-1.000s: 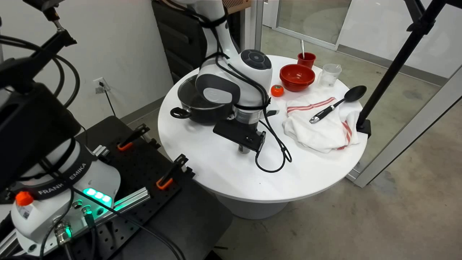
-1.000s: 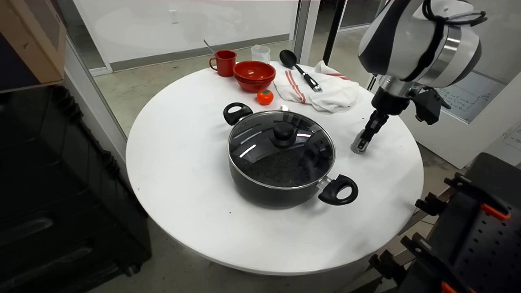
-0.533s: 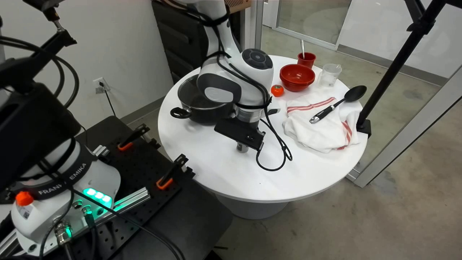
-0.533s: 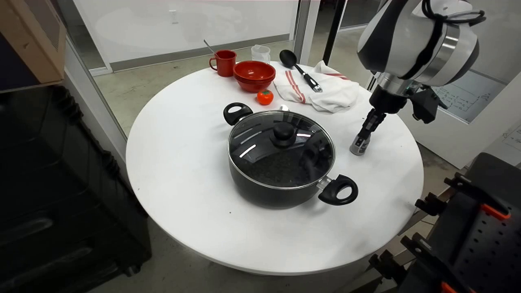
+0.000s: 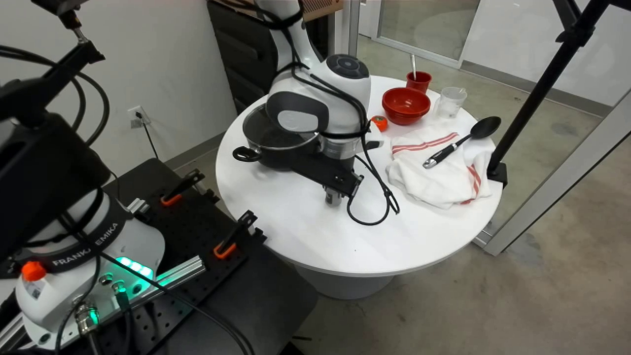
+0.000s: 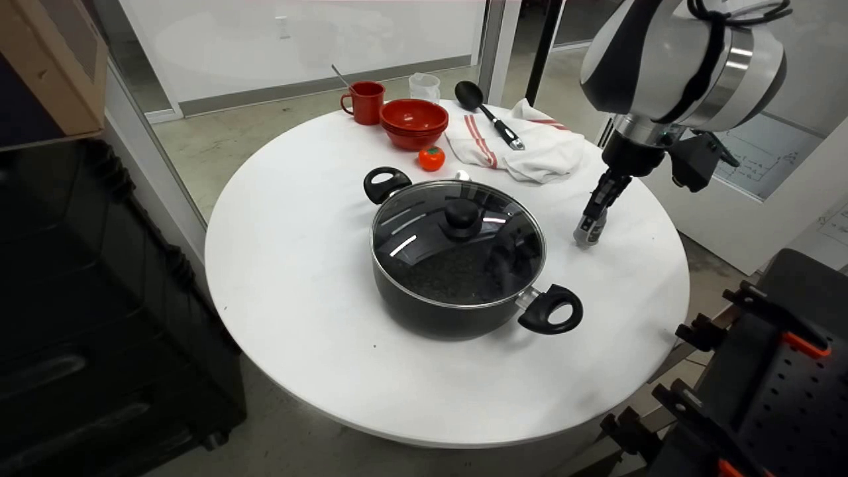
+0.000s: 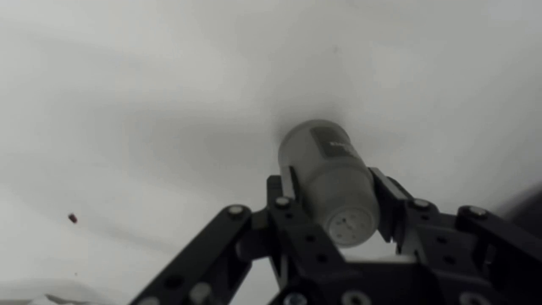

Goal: Move the grey shaker to the center of the table

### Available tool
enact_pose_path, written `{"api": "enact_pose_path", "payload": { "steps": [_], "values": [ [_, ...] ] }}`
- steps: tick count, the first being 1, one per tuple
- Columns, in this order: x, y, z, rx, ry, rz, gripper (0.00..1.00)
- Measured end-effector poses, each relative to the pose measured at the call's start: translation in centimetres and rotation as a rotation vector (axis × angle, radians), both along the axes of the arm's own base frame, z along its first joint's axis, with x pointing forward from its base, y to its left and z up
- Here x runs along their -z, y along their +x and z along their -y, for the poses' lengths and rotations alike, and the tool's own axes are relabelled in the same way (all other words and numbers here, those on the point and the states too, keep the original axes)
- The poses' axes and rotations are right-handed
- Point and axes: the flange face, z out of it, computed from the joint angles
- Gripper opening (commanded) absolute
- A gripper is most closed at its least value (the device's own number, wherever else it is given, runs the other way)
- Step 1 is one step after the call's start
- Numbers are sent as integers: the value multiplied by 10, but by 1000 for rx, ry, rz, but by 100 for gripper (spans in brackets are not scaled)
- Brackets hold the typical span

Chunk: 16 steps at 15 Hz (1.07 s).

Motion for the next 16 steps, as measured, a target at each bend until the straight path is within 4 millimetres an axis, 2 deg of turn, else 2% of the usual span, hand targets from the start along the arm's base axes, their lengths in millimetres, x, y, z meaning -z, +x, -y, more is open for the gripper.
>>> {"api": "enact_pose_path", "payload": {
  "steps": [3, 6, 8, 11, 13, 16],
  "values": [
    [-29, 21, -38, -30, 35, 32, 18],
    [-70, 46, -81, -44, 73, 95, 18],
    [-98, 62, -101, -31, 83, 147, 18],
    [-140, 90, -116, 18, 96, 232, 18],
    [-162, 109, -119, 52, 102, 283, 18],
    [-176, 129, -116, 105, 107, 319, 18]
  ]
}}
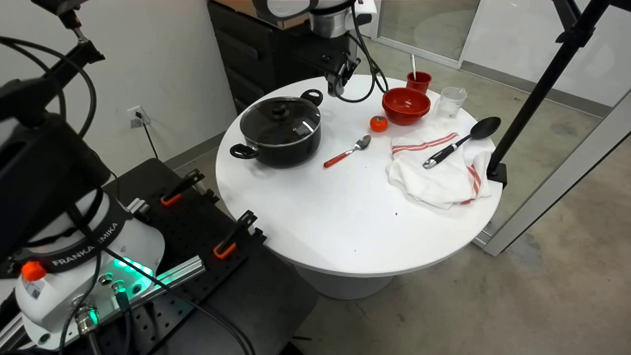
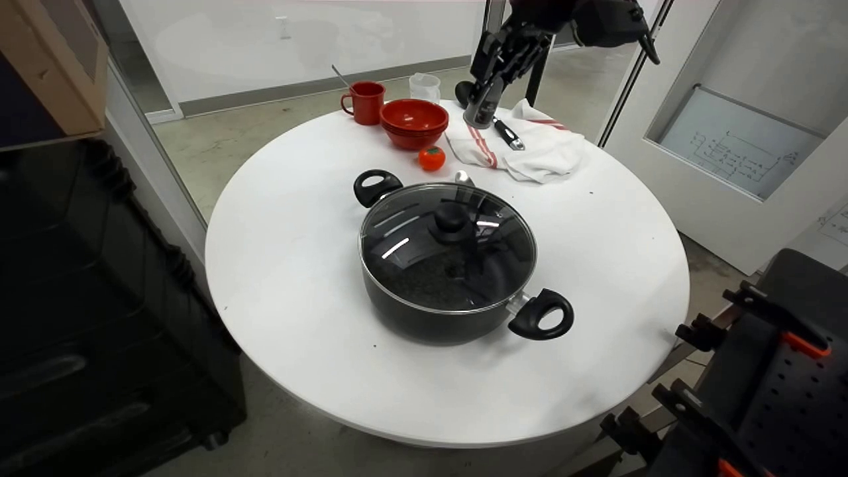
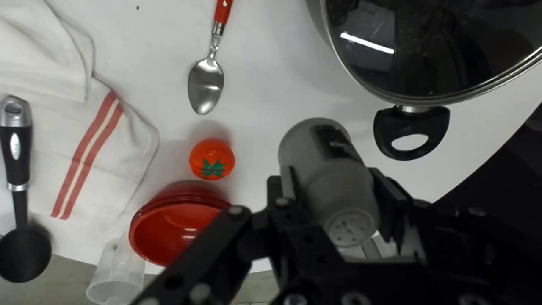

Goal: Move the grey shaker to the center of the table

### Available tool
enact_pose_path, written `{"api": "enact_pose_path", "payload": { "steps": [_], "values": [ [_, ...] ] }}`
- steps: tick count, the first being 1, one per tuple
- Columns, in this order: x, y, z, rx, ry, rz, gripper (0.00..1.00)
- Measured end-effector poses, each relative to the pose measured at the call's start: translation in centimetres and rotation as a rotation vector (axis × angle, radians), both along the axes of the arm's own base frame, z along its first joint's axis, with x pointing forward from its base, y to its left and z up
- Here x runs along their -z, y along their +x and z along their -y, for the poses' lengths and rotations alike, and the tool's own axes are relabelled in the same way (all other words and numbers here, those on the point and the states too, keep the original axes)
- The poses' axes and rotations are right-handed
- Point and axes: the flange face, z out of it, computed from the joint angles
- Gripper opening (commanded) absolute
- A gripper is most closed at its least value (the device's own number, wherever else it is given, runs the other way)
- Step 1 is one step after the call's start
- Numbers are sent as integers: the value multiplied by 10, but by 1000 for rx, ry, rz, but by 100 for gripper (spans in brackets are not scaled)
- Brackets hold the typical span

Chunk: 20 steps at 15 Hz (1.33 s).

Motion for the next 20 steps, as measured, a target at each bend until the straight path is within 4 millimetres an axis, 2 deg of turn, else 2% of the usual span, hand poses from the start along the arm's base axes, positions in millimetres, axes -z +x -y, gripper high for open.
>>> {"api": "enact_pose_path", "payload": {
  "steps": [3, 10, 14, 20],
  "values": [
    [7, 13, 6, 45, 7, -14, 18],
    [65, 44, 21, 140, 62, -160, 18],
    [89, 62, 28, 162, 106, -175, 18],
    [130, 70, 31, 155, 102, -203, 18]
  ]
}}
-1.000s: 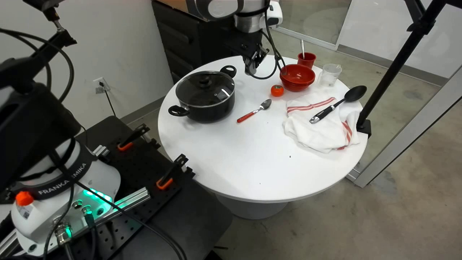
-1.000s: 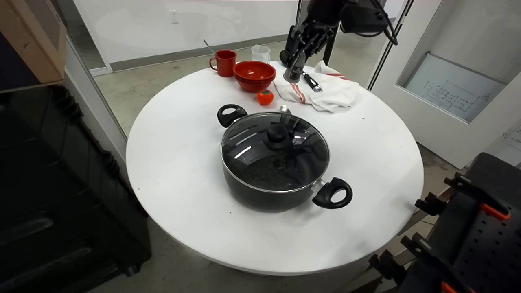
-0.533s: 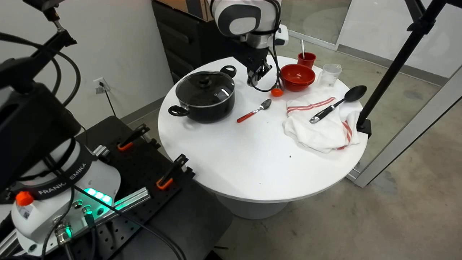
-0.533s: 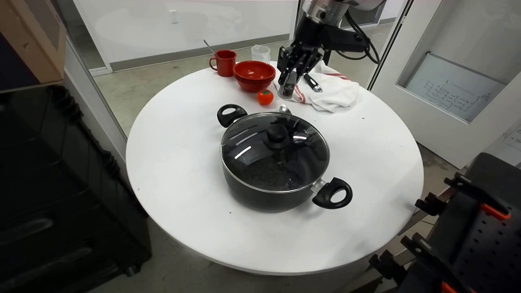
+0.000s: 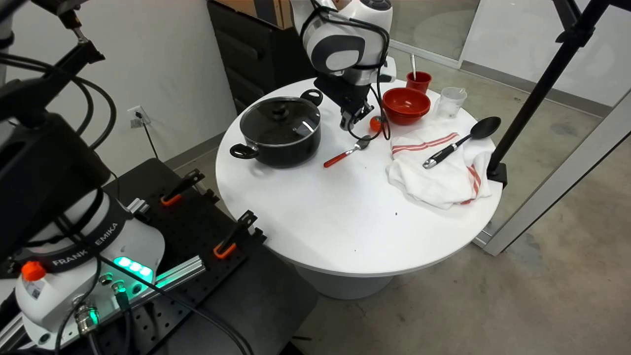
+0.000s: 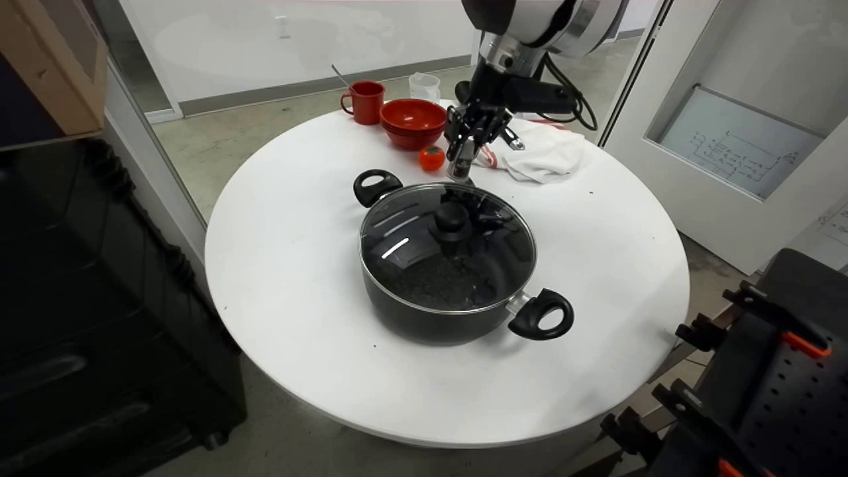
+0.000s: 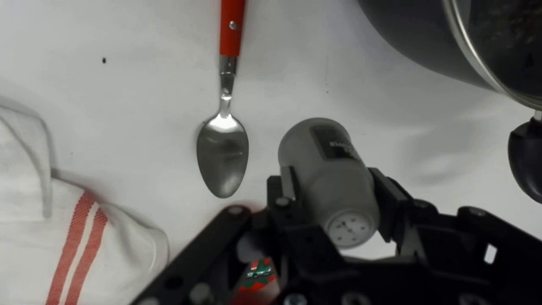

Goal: Move the grey shaker to the center of the table

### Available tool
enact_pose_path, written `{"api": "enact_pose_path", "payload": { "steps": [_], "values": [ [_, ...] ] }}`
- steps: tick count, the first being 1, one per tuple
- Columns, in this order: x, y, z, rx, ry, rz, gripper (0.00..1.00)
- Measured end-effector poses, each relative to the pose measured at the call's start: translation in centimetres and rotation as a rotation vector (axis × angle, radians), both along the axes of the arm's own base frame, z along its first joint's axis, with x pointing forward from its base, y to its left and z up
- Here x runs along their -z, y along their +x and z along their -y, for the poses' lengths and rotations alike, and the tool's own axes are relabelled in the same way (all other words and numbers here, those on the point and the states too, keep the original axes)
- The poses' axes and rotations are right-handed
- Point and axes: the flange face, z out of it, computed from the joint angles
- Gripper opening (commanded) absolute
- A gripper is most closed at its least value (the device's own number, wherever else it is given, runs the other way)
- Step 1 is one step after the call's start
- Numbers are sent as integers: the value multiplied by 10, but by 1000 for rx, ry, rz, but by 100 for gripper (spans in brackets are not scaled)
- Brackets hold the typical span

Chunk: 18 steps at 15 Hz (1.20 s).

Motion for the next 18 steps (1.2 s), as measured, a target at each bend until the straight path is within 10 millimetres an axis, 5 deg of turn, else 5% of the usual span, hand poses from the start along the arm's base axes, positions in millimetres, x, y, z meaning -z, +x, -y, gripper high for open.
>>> {"api": "enact_pose_path", "payload": {
  "steps": [6, 10, 11, 12, 14, 18],
  "values": [
    [39, -13, -12, -82, -35, 3, 18],
    [49, -19, -21, -129, -49, 14, 18],
    [48, -19, -22, -136, -51, 17, 35],
    [48, -19, -22, -140, -52, 20, 32],
    [47, -19, -18, -144, -54, 23, 56],
    [46, -19, -7, -139, -62, 27, 82]
  ]
}}
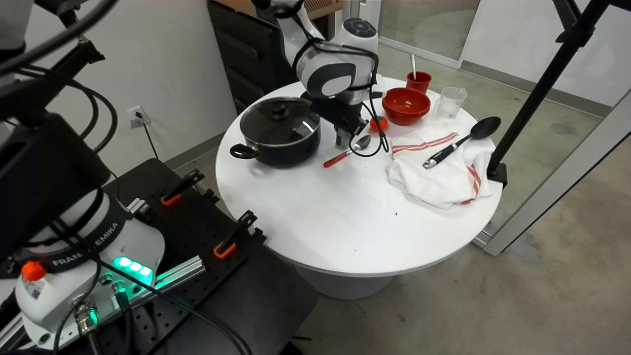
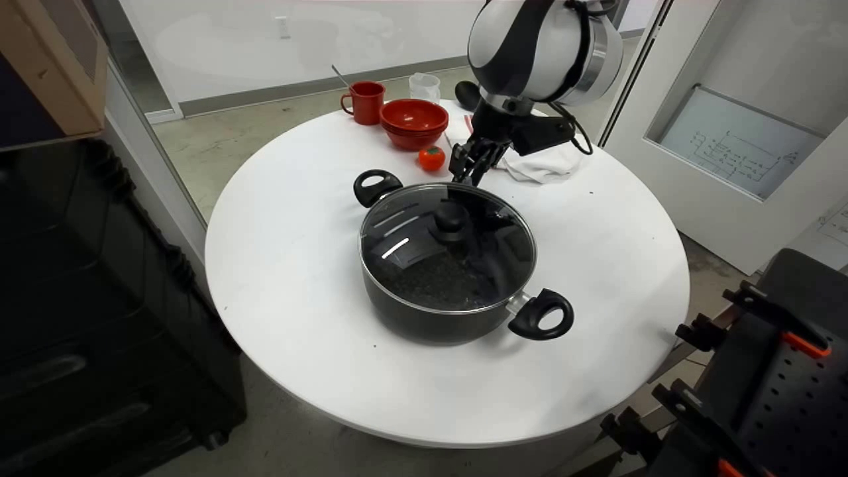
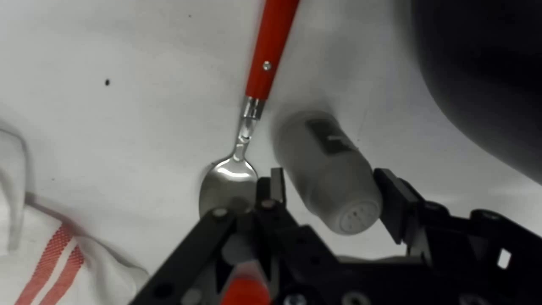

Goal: Move the grey shaker to the center of the table

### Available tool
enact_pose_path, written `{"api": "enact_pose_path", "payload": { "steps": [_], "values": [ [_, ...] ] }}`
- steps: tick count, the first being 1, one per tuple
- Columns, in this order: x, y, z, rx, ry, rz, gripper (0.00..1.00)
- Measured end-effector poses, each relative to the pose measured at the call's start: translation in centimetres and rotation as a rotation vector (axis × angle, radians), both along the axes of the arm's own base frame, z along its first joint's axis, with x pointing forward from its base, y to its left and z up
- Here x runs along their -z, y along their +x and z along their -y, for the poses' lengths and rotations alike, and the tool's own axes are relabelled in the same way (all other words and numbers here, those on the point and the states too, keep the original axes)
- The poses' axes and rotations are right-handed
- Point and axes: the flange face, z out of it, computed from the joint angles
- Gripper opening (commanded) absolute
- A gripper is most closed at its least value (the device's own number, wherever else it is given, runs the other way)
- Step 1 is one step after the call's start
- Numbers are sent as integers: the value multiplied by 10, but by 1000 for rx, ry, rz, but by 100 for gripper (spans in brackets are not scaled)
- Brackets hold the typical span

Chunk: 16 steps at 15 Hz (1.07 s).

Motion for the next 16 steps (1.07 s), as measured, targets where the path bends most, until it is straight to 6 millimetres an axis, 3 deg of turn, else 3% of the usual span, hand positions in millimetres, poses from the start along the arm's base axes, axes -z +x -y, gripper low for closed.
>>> {"api": "enact_pose_path", "payload": {
  "steps": [1, 3, 7, 10, 13, 16],
  "values": [
    [0, 0, 2, 3, -1, 1, 84],
    [-1, 0, 6, 7, -2, 2, 100],
    [-2, -1, 9, 12, 3, 2, 100],
    [-14, -3, -1, -1, 45, -15, 100],
    [-50, -8, -15, -22, 89, -21, 100],
    [-106, -17, -24, -45, 122, 49, 100]
  ]
}}
